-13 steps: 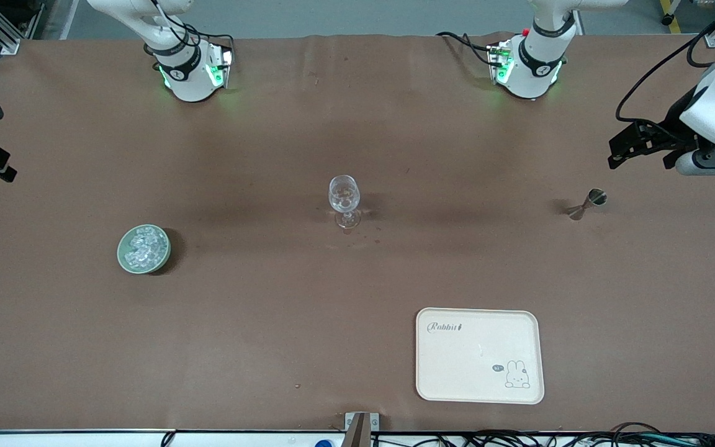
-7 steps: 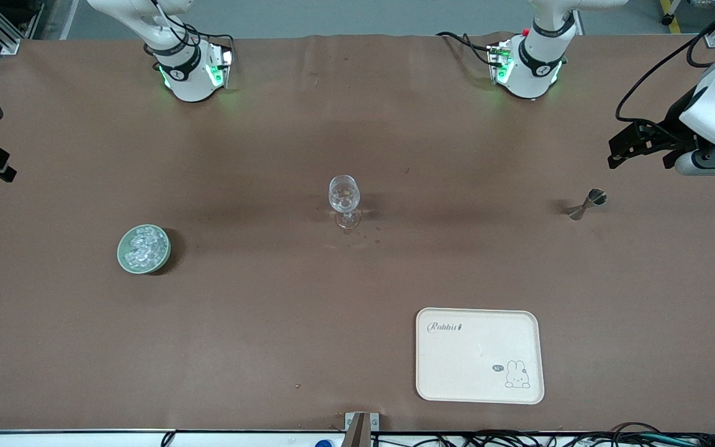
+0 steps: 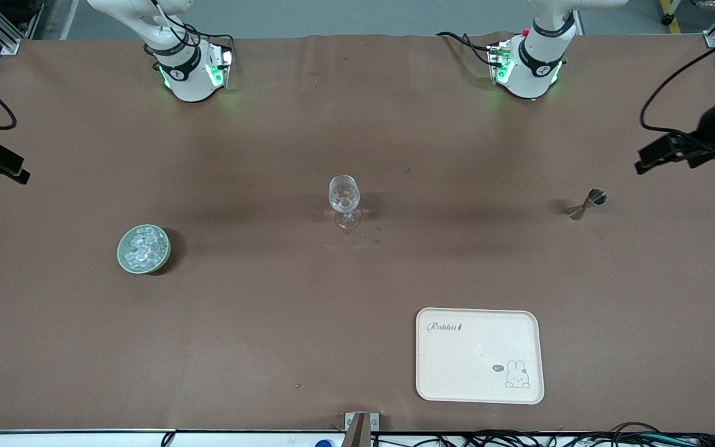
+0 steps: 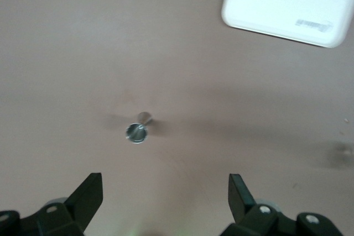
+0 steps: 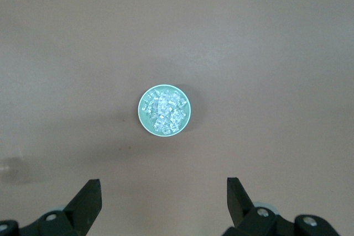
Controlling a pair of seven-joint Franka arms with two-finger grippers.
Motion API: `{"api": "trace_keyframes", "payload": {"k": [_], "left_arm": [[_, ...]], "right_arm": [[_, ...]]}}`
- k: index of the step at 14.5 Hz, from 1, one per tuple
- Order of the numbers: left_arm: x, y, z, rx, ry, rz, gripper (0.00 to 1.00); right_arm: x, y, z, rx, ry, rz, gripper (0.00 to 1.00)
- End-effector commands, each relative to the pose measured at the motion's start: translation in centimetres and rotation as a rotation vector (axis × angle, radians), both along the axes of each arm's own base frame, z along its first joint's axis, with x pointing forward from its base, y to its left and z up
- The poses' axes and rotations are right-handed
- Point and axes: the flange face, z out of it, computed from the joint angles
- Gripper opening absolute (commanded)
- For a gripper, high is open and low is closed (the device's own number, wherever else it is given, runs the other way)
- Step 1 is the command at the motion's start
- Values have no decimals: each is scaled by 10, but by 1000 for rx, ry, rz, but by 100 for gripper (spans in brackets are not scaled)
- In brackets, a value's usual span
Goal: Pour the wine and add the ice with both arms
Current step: 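Move the right gripper to the ice bowl while the left gripper starts out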
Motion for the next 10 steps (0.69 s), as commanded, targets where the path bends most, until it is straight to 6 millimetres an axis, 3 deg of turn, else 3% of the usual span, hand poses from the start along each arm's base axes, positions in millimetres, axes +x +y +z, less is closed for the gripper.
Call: {"api": "trace_keyframes", "payload": {"k": [1, 5, 6, 8, 10], "left_arm": [[7, 64, -26, -82, 53, 146, 100], [12, 152, -93, -186, 148, 384, 100], [10, 184, -122, -223, 192, 498, 100], [4, 218, -161, -293, 260, 649, 100], [-4, 238, -198, -327, 341, 726, 100]], "right_arm": [[3, 0, -43, 32, 3, 23, 100], [15, -2, -127, 25, -11, 86, 100], [22, -3, -162, 19, -14, 106, 100], [30, -3, -201, 16, -2, 131, 100], [33, -1, -233, 12, -5, 150, 100]]}}
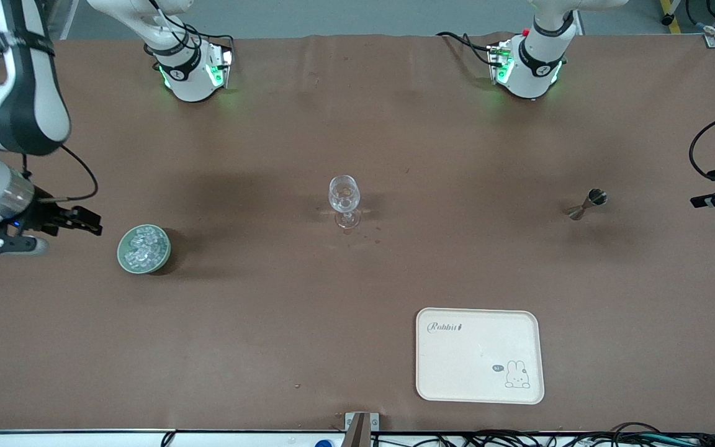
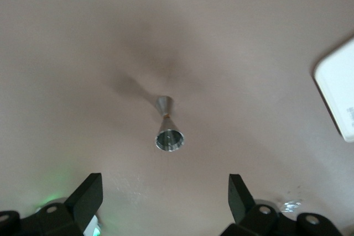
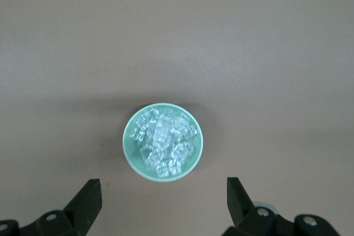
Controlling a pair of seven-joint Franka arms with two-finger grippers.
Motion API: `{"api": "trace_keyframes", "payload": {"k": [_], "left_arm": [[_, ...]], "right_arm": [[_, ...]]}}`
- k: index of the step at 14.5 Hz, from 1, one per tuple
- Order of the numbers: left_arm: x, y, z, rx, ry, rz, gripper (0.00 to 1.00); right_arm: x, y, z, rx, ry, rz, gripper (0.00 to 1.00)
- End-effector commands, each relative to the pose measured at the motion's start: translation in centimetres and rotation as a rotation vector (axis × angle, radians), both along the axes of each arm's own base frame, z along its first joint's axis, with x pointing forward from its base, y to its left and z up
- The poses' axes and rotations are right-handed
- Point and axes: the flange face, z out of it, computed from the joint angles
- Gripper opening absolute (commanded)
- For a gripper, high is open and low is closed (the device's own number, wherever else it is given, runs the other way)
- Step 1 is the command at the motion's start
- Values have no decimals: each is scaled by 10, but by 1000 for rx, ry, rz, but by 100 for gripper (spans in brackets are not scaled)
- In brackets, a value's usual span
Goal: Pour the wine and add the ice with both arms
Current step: 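Move the right gripper to the ice bowl while the left gripper starts out, then lower the right gripper into the bowl while the left gripper reaches the jigger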
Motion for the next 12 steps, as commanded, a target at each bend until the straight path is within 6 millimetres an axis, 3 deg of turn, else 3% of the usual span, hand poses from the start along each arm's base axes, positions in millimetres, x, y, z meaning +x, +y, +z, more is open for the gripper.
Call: {"api": "trace_keyframes", "payload": {"k": [1, 4, 7, 9, 12], "left_arm": [[-3, 21, -47, -53, 111, 100, 100], [-19, 51, -103, -149, 191, 248, 100], [-31, 64, -147, -202, 260, 348, 100], [-45, 63, -170, -263, 290, 398, 100], [-61, 55, -209, -322, 363, 508, 100]], "right_arm": [[2, 2, -43, 8, 1, 37, 100], [1, 8, -88, 3, -5, 51, 100], [-8, 14, -116, 1, -26, 61, 100], [-10, 15, -128, 2, -8, 65, 99], [-8, 20, -150, 2, -4, 79, 88]]}}
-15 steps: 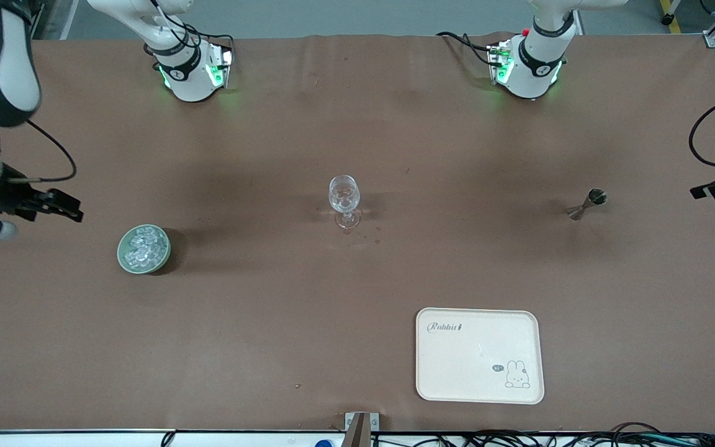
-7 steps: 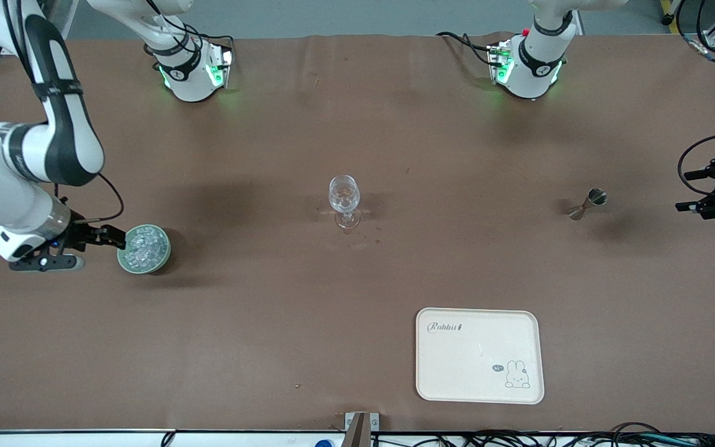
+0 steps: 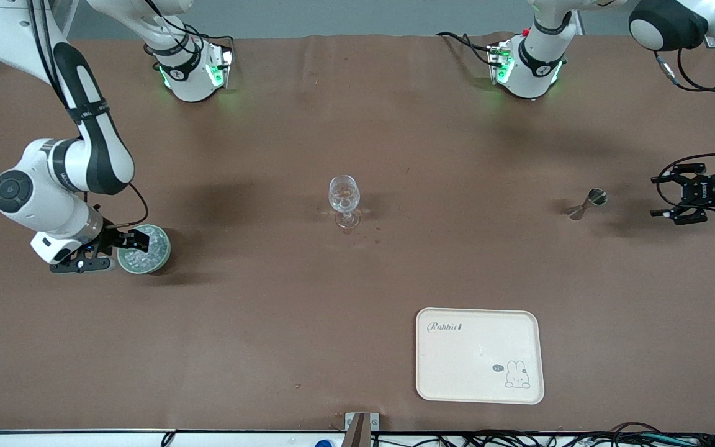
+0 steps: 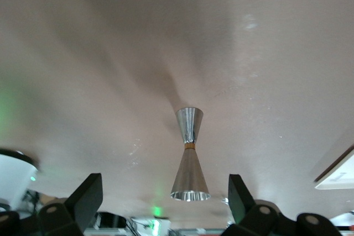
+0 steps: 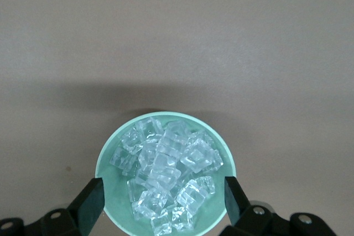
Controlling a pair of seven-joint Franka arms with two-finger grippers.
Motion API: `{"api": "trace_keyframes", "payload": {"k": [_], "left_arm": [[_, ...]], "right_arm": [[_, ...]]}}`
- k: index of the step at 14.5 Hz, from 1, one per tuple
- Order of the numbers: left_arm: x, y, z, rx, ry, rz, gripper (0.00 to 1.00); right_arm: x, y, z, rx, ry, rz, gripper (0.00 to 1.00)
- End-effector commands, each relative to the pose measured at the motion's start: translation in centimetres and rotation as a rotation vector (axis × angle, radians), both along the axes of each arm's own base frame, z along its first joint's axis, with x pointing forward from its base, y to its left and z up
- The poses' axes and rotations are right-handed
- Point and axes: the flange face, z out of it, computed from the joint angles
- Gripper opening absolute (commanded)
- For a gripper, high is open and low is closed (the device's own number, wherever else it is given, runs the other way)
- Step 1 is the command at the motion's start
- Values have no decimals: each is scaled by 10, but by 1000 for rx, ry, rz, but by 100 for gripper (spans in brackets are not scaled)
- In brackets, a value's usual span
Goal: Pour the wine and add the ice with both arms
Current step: 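Lower the right gripper into the bowl while the left gripper reaches the jigger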
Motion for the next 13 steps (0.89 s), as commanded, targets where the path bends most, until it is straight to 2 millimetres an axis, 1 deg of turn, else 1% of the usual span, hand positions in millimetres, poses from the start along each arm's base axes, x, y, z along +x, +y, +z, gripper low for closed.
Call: {"api": "trace_keyframes", "payload": {"k": [1, 3, 4, 5, 6, 7, 8, 10, 12, 13], "left_arm": [[-17, -10, -34, -80, 76, 91, 100], [-30, -22, -68, -176, 145, 108, 100], [-35, -20, -76, -220, 147, 143, 100], [-40, -16, -79, -239, 149, 154, 100], [-39, -18, -80, -245, 146, 155, 100], [-35, -24, -84, -258, 138, 157, 100], [-31, -30, -90, -276, 132, 162, 100], [-32, -33, -94, -289, 119, 157, 100], [-38, -39, -97, -321, 86, 163, 97], [-38, -44, -101, -338, 65, 175, 97]], "right_arm": [[-2, 4, -18, 9, -4, 17, 84], [-2, 9, -19, 10, -1, 29, 73], [-3, 7, -22, 10, 3, 43, 70], [-3, 5, -26, 10, 7, 59, 68], [-3, 4, -27, 10, 9, 61, 66], [-4, 3, -32, 10, 17, 60, 62], [-4, 4, -34, 10, 20, 61, 60], [-4, 3, -37, 10, 21, 60, 60], [-4, 3, -38, 11, 24, 61, 57], [-5, 1, -37, 10, 26, 58, 56]]}}
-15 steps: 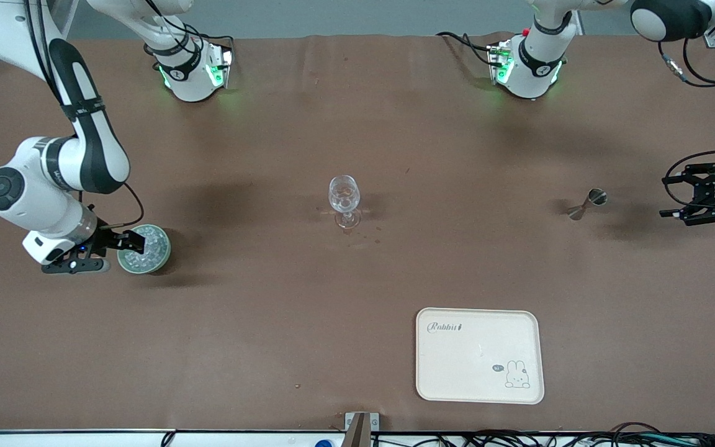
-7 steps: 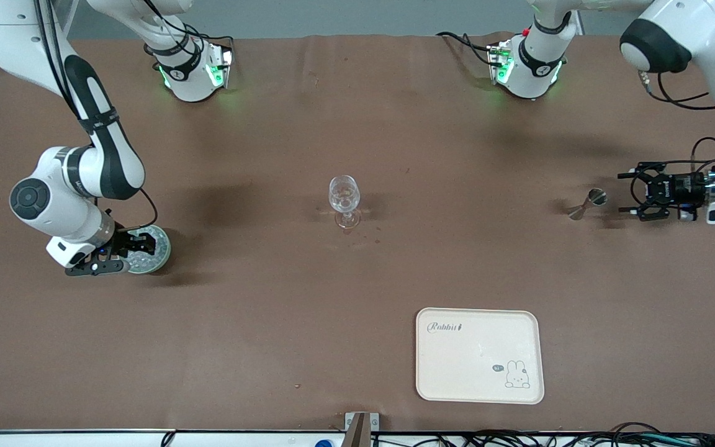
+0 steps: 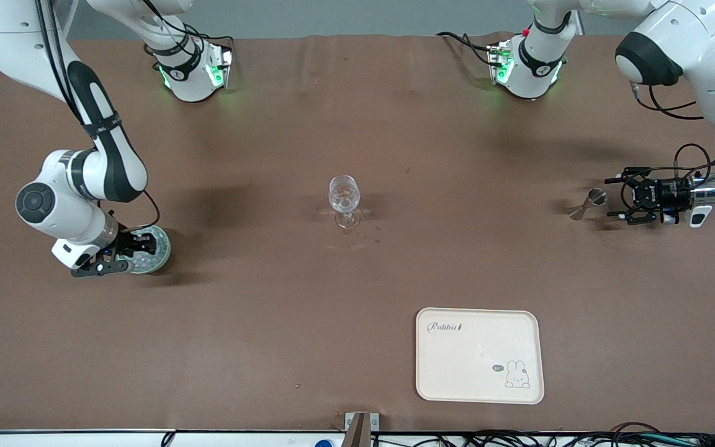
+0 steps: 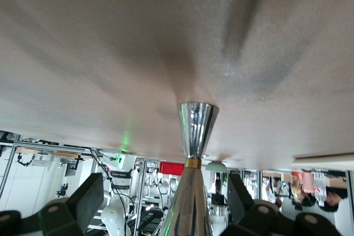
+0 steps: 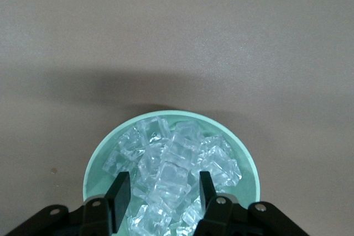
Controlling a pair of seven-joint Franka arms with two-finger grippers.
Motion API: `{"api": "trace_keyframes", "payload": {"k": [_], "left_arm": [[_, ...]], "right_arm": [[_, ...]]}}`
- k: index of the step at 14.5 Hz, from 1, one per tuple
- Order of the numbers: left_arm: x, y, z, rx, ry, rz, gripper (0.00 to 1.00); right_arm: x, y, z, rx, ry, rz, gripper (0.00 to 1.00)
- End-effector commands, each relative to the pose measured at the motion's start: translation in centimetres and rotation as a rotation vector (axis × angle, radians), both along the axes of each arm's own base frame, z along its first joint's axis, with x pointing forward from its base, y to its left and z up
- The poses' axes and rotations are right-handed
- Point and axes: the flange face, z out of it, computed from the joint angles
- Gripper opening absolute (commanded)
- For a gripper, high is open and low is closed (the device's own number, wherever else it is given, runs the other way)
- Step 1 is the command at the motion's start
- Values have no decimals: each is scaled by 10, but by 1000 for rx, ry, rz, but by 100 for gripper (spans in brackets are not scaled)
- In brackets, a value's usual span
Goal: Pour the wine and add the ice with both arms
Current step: 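Lower the right gripper into the bowl while the left gripper reaches the jigger, then grasp ice with the right gripper while the left gripper grasps the jigger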
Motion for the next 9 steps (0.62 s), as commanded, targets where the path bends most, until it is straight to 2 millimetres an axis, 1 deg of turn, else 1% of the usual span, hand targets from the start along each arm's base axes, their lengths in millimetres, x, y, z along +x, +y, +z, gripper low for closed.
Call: {"api": "trace_keyframes", "payload": {"k": [1, 2, 4, 6, 7, 9], "left_arm": [[-2, -14, -9, -57, -56, 23, 97], [-2, -17, -10, -64, -57, 21, 93], [-3, -18, -12, -71, -69, 22, 88], [-8, -21, -17, -85, -93, 19, 86], [-8, -27, -21, -100, -100, 27, 86], [-10, -29, -26, -101, -100, 42, 86]], "right_arm": [[-3, -3, -1, 10, -2, 8, 55], [-3, -3, -1, 10, 0, 7, 54], [-4, -3, -1, 10, 1, 8, 52], [-4, -3, -1, 10, 3, 7, 51], [-5, -2, -3, 11, 7, 8, 50], [-7, -3, -4, 11, 12, 6, 50]]}}
